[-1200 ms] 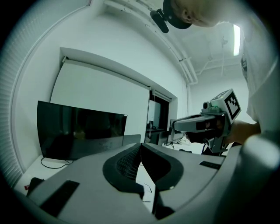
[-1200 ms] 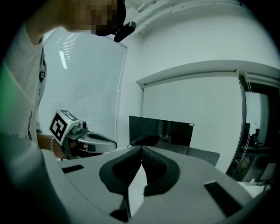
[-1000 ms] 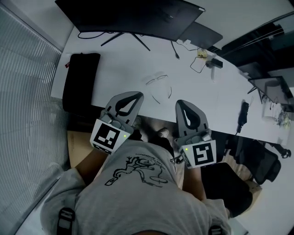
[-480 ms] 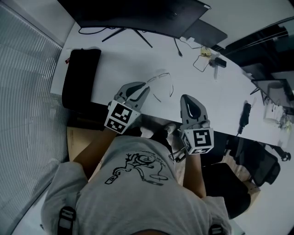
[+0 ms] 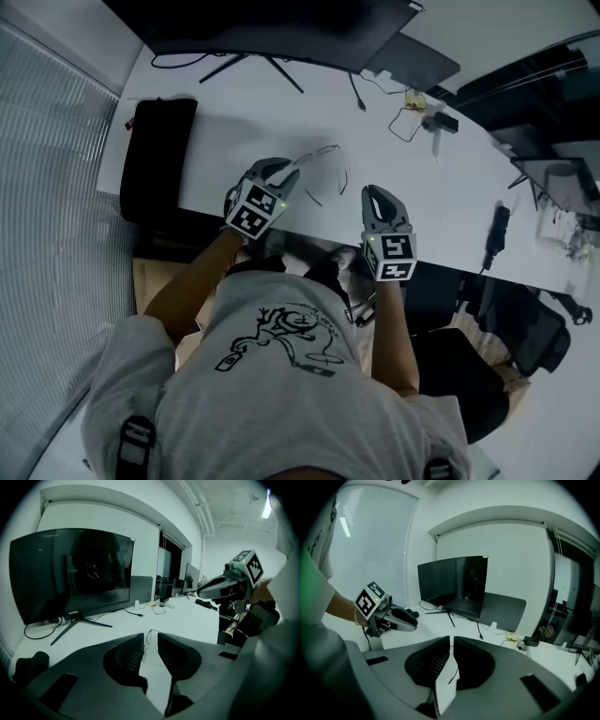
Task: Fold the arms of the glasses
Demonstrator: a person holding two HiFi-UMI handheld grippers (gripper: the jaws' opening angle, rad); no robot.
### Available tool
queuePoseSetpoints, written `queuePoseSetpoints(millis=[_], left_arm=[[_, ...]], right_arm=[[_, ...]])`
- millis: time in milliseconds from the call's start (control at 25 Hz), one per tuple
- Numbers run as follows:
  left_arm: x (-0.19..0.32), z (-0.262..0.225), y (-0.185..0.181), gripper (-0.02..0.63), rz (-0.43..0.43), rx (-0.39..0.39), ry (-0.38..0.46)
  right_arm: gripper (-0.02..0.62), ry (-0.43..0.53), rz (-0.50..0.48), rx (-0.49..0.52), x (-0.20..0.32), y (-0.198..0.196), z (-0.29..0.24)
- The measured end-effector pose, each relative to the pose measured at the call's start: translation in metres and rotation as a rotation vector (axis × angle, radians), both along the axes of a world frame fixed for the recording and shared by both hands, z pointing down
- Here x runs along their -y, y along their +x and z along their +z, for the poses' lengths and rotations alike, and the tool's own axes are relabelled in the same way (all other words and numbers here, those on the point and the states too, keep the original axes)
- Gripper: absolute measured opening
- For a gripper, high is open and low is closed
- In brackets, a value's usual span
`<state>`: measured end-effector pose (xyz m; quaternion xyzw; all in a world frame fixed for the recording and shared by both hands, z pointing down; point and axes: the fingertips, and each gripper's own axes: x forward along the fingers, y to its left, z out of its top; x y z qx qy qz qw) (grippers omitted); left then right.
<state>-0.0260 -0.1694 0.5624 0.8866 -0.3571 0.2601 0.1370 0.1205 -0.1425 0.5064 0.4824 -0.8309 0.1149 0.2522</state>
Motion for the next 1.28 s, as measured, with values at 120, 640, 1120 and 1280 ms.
queuePoseSetpoints(millis=[120, 640, 1120, 1280], left_arm=[[0.009, 0.021, 0.005, 0.106, 0.02, 0.026, -0.021], [0.042, 0.1, 0.019, 0.129, 0.051, 0.096, -0.165], [0.048, 0.126, 0.028, 0.121, 0.067, 0.144, -0.208], [0.05, 0.129, 0.03, 0.081, 0.071, 0.15, -0.194]], right_arm=[[0.035, -0.037, -0.004, -0.034, 0.008, 0.007, 0.027], [0.038, -0.164, 0.011, -0.139, 0.038, 0.025, 0.128], [0.043, -0.29, 0.018, -0.145, 0.035, 0.03, 0.182], [0.043, -0.313, 0.021, -0.153, 0.036, 0.031, 0.192]])
